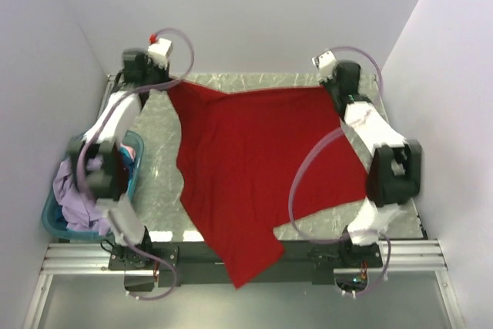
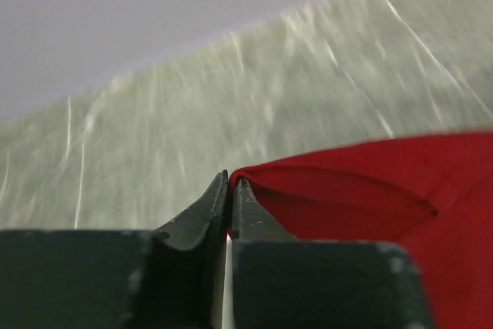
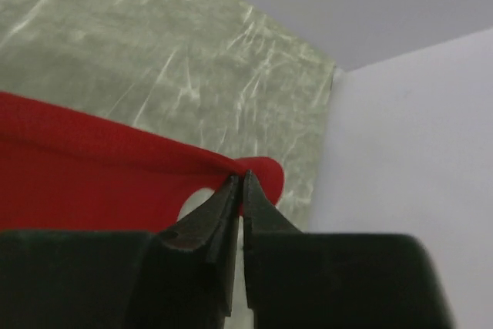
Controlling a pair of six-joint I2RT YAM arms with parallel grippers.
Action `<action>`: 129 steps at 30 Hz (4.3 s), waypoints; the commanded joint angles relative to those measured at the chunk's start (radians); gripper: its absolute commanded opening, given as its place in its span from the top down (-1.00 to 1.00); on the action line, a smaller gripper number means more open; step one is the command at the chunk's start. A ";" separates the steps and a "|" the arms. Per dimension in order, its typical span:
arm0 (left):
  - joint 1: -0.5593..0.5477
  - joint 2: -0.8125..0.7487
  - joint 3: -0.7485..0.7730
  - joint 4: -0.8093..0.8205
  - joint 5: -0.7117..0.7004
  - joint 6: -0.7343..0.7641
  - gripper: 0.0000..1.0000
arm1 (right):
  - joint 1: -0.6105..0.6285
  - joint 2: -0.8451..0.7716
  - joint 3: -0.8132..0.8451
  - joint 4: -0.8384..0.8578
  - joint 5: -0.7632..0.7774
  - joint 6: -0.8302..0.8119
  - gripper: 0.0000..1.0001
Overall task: Fold and stack the t-shirts
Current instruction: Flatten the tshirt out, then fold the tshirt
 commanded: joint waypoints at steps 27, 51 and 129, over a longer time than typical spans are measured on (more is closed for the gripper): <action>-0.173 -0.288 -0.356 -0.480 0.071 0.014 -0.26 | -0.137 0.135 0.237 -0.900 -0.179 0.016 -0.51; -0.239 -0.066 -0.467 -0.540 -0.274 0.097 0.09 | -0.122 0.128 -0.224 -0.759 -0.031 -0.012 -0.25; -0.105 0.417 0.458 -0.216 0.062 -0.205 -0.36 | -0.170 0.798 1.048 -0.591 -0.216 0.425 -0.13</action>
